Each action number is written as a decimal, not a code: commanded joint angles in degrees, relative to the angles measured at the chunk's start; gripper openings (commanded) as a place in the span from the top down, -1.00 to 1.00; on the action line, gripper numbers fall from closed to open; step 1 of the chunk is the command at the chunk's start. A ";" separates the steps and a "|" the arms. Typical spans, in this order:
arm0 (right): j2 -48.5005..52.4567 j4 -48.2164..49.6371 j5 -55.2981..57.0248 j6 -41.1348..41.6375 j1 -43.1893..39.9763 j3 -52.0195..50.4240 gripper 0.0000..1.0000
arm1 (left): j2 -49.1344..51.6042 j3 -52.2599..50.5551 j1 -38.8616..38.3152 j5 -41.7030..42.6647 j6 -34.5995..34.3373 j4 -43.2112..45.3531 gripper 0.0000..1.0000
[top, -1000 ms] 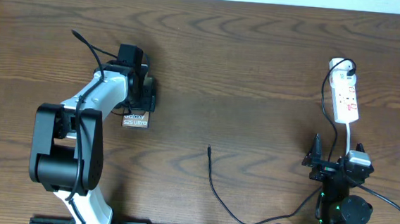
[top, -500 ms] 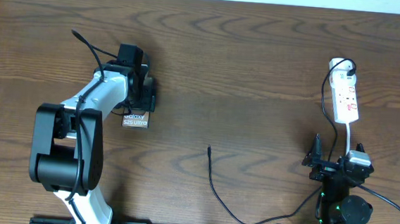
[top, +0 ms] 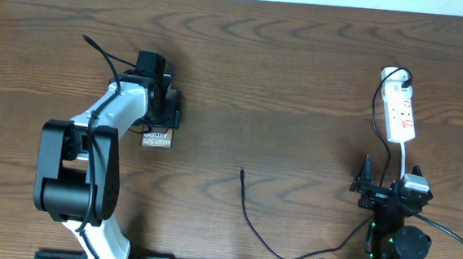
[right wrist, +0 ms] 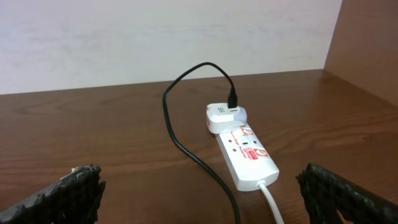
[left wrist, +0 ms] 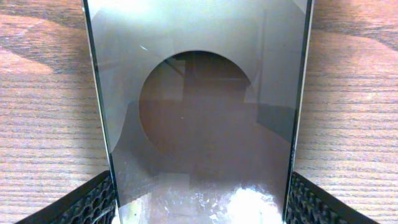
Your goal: Plug charger to phone and switch on socket
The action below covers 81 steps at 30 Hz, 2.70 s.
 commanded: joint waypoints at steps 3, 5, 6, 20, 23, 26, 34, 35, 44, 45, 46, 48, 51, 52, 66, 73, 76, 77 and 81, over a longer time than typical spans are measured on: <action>-0.31 -0.28 0.11 0.37 0.39 -0.07 -0.99 | -1.44 -0.07 0.15 -2.34 0.11 -0.39 0.86; -0.31 -0.28 0.11 0.37 0.39 -0.07 -0.99 | -2.84 0.17 0.15 -2.36 0.11 -0.39 0.86; -0.31 -0.28 0.11 0.35 0.39 -0.07 -0.98 | -3.54 0.17 0.15 -2.36 0.11 -0.39 0.85; -0.31 -0.28 0.11 0.37 0.39 -0.07 -0.99 | -14.82 0.17 0.15 -1.44 -4.85 -1.70 0.86; -0.31 -0.28 0.11 0.37 0.39 -0.07 -0.99 | -18.12 0.17 0.37 7.28 -5.40 -2.03 0.86; -0.31 -0.28 0.11 0.35 0.39 -0.07 -0.98 | -20.15 0.17 0.42 11.91 -10.12 -1.66 0.86; -0.31 -0.28 0.11 0.35 0.39 -0.07 -0.99 | -21.46 0.17 3.52 27.26 -27.26 0.48 0.85; -0.31 -0.28 0.11 0.37 0.39 -0.07 -0.98 | -21.46 0.17 4.31 28.96 -29.22 0.59 0.86; -0.31 -0.28 0.11 0.35 0.39 -0.07 -0.99 | -21.46 0.17 15.98 57.18 -49.16 7.23 0.85; -0.31 -0.28 0.11 0.35 0.39 -0.07 -0.99 | -21.46 0.17 16.61 58.97 -50.51 7.93 0.86; -0.31 -0.28 0.11 0.35 0.39 -0.07 -0.98 | -21.46 0.17 17.64 62.10 -53.33 9.18 0.86; -0.31 -0.28 0.11 0.37 0.39 -0.07 -0.99 | -21.46 0.17 18.86 65.44 -57.31 10.95 0.85; -0.31 -0.28 0.11 0.35 0.39 -0.07 -0.98 | -21.46 0.17 20.44 69.77 -64.74 13.31 0.86; -0.31 -0.28 0.11 0.37 0.39 -0.07 -0.99 | -21.46 0.17 20.70 70.49 -66.42 13.84 0.86; -0.31 -0.28 0.11 0.37 0.39 -0.07 -0.99 | -21.46 0.17 20.94 71.82 -75.69 16.52 0.86; -0.31 -0.28 0.11 0.37 0.39 -0.07 -0.98 | -21.46 0.15 20.96 71.82 -76.04 16.55 0.85; -0.31 -0.28 0.11 0.37 0.39 -0.07 -0.99 | -21.46 0.17 20.96 71.80 -76.00 16.55 0.85; -0.31 -0.28 0.11 0.37 0.39 -0.07 -0.99 | -21.46 0.17 20.94 71.80 -76.00 16.55 0.85; -0.31 -0.28 0.11 0.35 0.39 -0.07 -0.99 | -21.46 0.15 20.96 71.80 -76.00 16.55 0.86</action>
